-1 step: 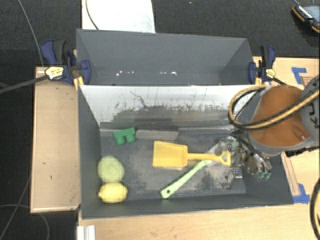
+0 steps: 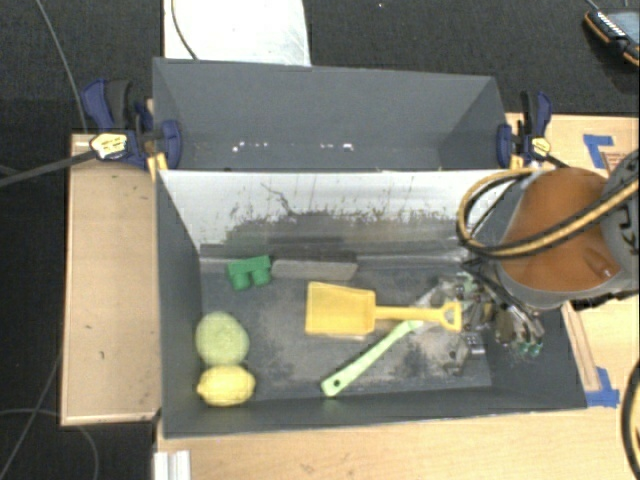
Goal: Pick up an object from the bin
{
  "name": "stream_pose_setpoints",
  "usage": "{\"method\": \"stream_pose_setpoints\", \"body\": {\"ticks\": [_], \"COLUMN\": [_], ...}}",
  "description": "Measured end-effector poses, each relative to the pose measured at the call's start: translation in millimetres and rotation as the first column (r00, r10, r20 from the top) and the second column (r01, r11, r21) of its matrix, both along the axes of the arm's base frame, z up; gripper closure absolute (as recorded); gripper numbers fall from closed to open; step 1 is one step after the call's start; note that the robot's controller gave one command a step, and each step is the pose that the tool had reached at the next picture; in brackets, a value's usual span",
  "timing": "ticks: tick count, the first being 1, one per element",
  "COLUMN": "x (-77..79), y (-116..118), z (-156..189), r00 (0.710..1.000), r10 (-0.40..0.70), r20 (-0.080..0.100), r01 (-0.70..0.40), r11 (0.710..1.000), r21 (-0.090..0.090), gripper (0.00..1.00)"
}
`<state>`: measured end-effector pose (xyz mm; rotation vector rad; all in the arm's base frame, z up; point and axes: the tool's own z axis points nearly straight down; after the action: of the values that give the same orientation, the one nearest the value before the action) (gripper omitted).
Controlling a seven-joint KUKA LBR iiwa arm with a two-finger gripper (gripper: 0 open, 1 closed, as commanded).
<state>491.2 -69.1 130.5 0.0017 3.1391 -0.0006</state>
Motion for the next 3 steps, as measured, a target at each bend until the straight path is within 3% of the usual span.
{"method": "stream_pose_setpoints", "body": {"ticks": [1,3], "x": [75.1,75.8], "y": [-21.9,-21.8], "z": [-61.2,-59.5], "r00": [0.956,0.958], "r10": [0.294,0.288], "r20": [0.002,0.005], "r01": [-0.294,-0.288], "r11": [0.956,0.958], "r21": [-0.001,-0.001], "gripper": [0.00,0.00]}}
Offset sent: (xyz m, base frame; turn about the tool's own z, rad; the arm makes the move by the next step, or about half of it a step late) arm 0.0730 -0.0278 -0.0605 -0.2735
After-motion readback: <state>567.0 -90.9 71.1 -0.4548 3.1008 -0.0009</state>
